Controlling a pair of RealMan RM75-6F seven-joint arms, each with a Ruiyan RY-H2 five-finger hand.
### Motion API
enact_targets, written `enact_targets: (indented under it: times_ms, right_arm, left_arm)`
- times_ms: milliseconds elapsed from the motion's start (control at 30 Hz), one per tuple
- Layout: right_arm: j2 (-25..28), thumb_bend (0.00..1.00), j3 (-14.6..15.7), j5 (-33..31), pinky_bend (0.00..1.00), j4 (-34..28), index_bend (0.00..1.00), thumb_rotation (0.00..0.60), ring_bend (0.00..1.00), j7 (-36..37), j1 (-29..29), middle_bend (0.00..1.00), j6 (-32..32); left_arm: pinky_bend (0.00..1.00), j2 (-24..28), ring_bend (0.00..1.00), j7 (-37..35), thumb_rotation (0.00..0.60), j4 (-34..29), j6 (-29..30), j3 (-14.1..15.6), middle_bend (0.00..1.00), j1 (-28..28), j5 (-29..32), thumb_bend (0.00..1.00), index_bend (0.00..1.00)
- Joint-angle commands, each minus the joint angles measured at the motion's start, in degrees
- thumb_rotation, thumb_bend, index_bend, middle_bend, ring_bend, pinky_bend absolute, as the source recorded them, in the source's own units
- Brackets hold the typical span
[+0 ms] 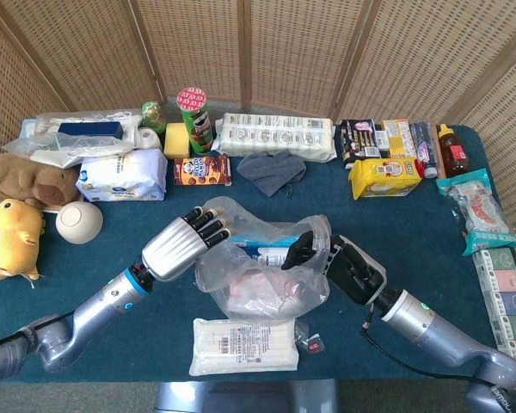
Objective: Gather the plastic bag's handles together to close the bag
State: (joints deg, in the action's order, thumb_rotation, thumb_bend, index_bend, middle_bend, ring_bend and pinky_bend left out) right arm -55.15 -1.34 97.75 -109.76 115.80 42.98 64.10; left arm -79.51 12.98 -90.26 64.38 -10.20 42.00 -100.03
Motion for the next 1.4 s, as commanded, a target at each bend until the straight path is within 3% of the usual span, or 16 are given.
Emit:
enact_targets:
  times_ms: [33,267,433,500,600,700,800,967,1233,1400]
  right_arm:
    - [-0.2,0.15,0.0,-0.3,0.27,0.0,0.38,0.263,0.35,0.0,0.1,0.4,-0.1]
    - [-0.7,0.15,0.0,-1.2,0.27,0.1,0.37,0.264,0.35,-0.1,0.2,0.4,-0.3]
    - [-0.6,0.15,-0.2,-1.8,0.27,-0.1,0.37,0.267,0.35,-0.3,0.2,0.4,-0.4]
    - [-0.4,0.15,-0.3,-1.9,0.27,-0.2,0.37,0.267,0.35,-0.4,0.2,0.4,-0.3]
    - [0.0,0.15,-0.4,-1.7,0.27,-0.5,0.37,0.265,0.35,-0.4,0.0,0.4,0.1]
    - [0.3,0.15,-0.3,-1.7,0.27,-0.6,0.37,0.265,0.35,-0.3,-0.1,0.4,0.2]
    - [0.3,0.15,-0.3,-1.5,0.27,-0.7,0.37,0.265,0.35,-0.2,-0.2,0.4,0.2]
    - [0.3,0.15,-0.1,-1.1,0.27,-0.7,0.37,0.265,0.35,0.1,-0.3,0.4,0.4]
    - [0.2,0.15,0.1,-0.9,0.26,-0.6,0.37,0.262,0.35,0.2,-0.3,0.4,0.5]
    - [-0.1,0.15,0.3,-0.6,0.26,-0.5,0.37,0.267,0.35,0.3,-0.3,0.4,0.5]
  left_arm:
    - [0.26,-2.7,0.27,-2.1,0.6,2.9,3.2,-0.4,0.38,1.4,-2.2,0.26,0.32]
    - [0.32,-5.9,0.37,-4.4,0.6,5.4,5.8,-1.8,0.48,3.1,-1.3,0.29,0.44]
    - [0.43,-7.2,0.52,-6.0,0.6,6.0,6.3,-2.7,0.66,3.6,0.7,0.33,0.54]
    - [0.45,-7.4,0.56,-6.0,0.6,6.2,6.0,-2.7,0.69,3.9,1.2,0.34,0.55]
    - [0.45,-7.3,0.53,-5.7,0.6,6.8,5.7,-2.1,0.67,4.2,1.1,0.33,0.56]
    - [0.41,-7.0,0.39,-5.2,0.6,7.0,4.9,-1.3,0.53,4.4,1.3,0.3,0.49]
    - [0.38,-7.0,0.35,-4.4,0.6,7.5,4.6,-1.0,0.49,4.9,1.0,0.29,0.44]
    - [0.37,-8.4,0.36,-2.7,0.6,9.0,5.4,-1.4,0.49,6.1,0.5,0.29,0.44]
    - [0.39,-11.5,0.49,-2.9,0.6,12.8,10.6,-2.5,0.62,6.5,-0.5,0.38,0.59]
    - [0.4,-12.0,0.5,-3.1,0.6,13.3,12.0,-2.9,0.63,6.7,-0.2,0.38,0.62]
